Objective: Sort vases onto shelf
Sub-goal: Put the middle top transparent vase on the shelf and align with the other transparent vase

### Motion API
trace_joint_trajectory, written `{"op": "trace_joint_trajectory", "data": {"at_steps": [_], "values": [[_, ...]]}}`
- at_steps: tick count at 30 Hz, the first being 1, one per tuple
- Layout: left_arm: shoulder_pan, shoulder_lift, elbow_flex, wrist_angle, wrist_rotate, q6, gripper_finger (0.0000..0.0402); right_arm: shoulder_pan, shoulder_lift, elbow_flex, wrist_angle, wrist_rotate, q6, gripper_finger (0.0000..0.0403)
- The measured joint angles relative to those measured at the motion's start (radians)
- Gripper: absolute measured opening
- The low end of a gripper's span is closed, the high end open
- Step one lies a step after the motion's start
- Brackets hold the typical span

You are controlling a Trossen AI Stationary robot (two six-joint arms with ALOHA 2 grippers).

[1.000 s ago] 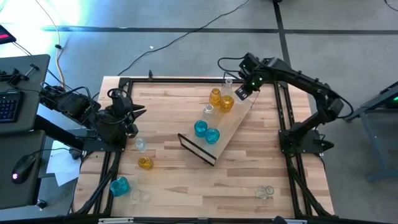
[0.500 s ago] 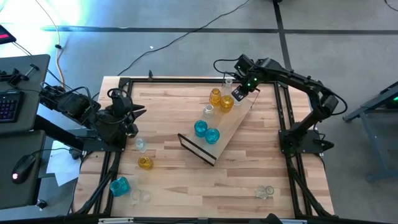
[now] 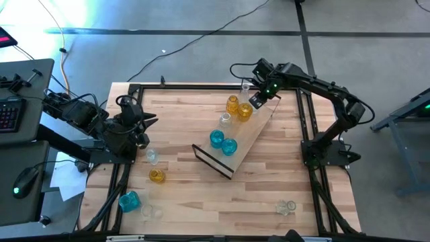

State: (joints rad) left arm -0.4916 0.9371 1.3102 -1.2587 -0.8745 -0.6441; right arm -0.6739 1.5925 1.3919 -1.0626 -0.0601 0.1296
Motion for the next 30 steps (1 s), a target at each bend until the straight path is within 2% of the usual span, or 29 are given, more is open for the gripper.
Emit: {"op": "trace_joint_trajectory", "data": {"at_steps": [9,19,30], "values": [[0.000,0.000,0.000,0.000,0.000,0.000,0.0060,0.000,0.000,0.000,-0.001,-0.003,0.001,0.0093],[0.000,0.000,0.000,0.000,0.000,-0.006,0.0060,0.000,-0.001,0.000,0.000,-0.005,0.010,0.0135],[0.000,0.000,0.000,0.000,0.000,-0.009,0.0060,0.000,-0.001,0.000,0.041,-0.009,0.027,0.0139]]}}
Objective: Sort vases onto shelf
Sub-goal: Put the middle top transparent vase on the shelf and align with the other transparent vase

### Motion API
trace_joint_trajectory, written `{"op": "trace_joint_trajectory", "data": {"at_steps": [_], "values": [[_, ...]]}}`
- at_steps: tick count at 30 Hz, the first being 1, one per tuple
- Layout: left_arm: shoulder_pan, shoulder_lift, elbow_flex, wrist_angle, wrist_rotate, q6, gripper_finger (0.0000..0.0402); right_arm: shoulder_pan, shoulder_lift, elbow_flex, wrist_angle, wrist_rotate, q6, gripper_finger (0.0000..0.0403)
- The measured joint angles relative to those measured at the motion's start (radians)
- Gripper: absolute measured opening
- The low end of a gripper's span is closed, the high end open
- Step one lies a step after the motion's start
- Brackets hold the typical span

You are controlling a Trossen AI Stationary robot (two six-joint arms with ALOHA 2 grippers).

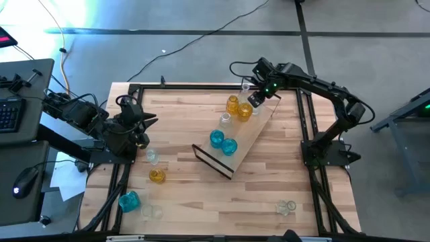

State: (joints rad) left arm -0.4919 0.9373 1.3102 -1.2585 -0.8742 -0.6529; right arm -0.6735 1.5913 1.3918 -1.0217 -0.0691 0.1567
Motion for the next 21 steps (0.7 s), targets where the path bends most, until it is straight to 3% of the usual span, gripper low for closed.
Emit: {"op": "trace_joint_trajectory", "data": {"at_steps": [12,21], "values": [[0.000,0.000,0.000,0.000,0.000,0.000,0.0060,0.005,0.000,0.011,-0.004,-0.014,0.000,0.0140],[0.000,0.000,0.000,0.000,0.000,0.000,0.0060,0.027,0.000,0.171,-0.079,0.036,-0.012,0.0140]]}}
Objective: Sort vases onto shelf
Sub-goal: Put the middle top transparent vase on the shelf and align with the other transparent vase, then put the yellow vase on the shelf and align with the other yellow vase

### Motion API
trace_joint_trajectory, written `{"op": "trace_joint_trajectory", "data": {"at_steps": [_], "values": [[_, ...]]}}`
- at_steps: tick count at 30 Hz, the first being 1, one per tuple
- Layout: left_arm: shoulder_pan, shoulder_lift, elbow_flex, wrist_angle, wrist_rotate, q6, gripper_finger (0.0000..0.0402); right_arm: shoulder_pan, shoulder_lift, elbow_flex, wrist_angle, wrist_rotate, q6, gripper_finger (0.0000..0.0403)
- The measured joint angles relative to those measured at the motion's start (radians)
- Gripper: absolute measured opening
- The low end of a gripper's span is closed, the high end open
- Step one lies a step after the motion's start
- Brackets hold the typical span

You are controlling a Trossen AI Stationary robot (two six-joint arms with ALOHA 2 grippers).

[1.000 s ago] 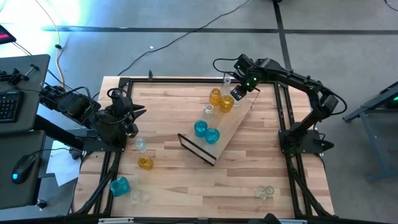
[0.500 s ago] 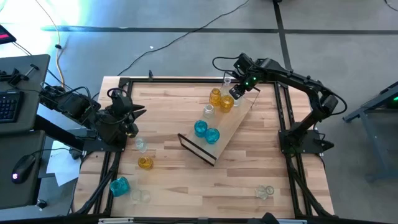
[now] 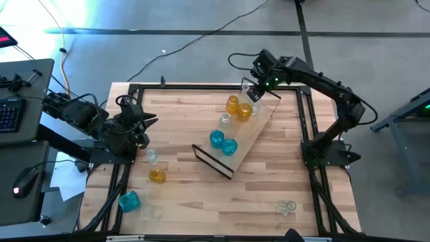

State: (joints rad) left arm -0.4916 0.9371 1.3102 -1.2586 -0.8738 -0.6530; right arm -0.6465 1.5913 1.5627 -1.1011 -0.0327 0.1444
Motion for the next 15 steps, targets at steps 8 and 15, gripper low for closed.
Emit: {"op": "trace_joint_trajectory", "data": {"at_steps": [8,15], "values": [[0.000,0.000,0.000,0.000,0.000,-0.017,0.0060,0.086,0.000,0.183,-0.201,0.050,0.053,0.0140],[0.000,0.000,0.000,0.000,-0.002,-0.017,0.0060,0.324,-0.002,0.297,-0.404,0.159,0.232,0.0140]]}}
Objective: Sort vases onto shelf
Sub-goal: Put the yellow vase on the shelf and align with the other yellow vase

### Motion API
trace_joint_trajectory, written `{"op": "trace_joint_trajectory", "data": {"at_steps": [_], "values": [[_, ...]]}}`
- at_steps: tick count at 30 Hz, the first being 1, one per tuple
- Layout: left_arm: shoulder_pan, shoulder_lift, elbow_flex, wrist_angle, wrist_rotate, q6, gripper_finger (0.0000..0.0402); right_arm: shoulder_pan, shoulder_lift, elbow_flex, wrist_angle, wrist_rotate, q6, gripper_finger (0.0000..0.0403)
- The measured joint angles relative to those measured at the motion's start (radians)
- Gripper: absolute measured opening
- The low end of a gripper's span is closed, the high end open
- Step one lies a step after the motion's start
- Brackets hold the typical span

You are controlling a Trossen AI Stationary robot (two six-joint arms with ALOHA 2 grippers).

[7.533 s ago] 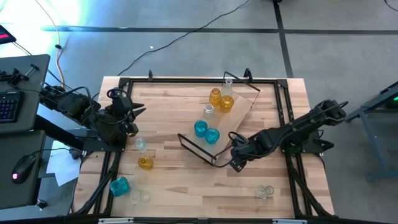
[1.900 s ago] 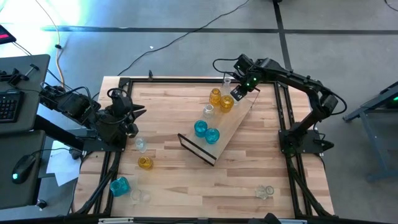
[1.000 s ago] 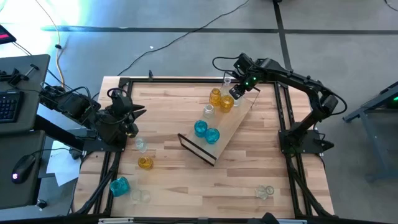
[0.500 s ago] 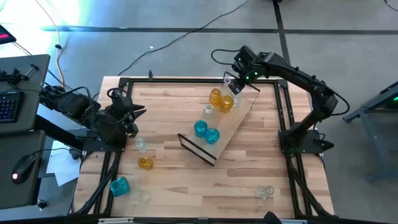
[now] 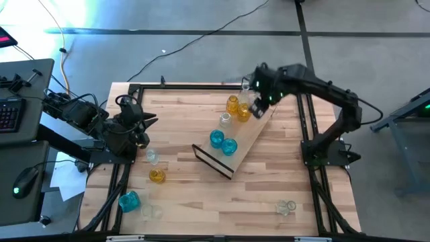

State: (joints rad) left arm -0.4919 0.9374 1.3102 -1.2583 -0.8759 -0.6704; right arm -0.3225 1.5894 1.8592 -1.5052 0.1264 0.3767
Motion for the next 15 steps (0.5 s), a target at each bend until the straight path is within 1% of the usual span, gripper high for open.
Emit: {"op": "trace_joint_trajectory", "data": {"at_steps": [3,6,8,12,15], "values": [[0.001,0.000,0.000,0.000,-0.038,0.000,0.0060,0.111,-0.007,0.003,-0.073,0.065,0.116,0.0140],[0.020,0.000,0.000,0.000,-0.099,-0.038,0.0060,0.195,-0.035,-0.040,-0.063,0.080,0.256,0.0140],[0.055,0.002,0.000,0.000,-0.106,-0.078,0.0060,0.235,-0.048,-0.068,-0.063,0.081,0.355,0.0140],[0.137,0.018,0.000,0.000,-0.106,-0.110,0.0060,0.297,-0.062,-0.135,-0.065,0.086,0.520,0.0140],[0.188,0.033,0.000,-0.001,-0.105,-0.136,0.0060,0.329,-0.062,-0.166,-0.065,0.074,0.602,0.0140]]}}
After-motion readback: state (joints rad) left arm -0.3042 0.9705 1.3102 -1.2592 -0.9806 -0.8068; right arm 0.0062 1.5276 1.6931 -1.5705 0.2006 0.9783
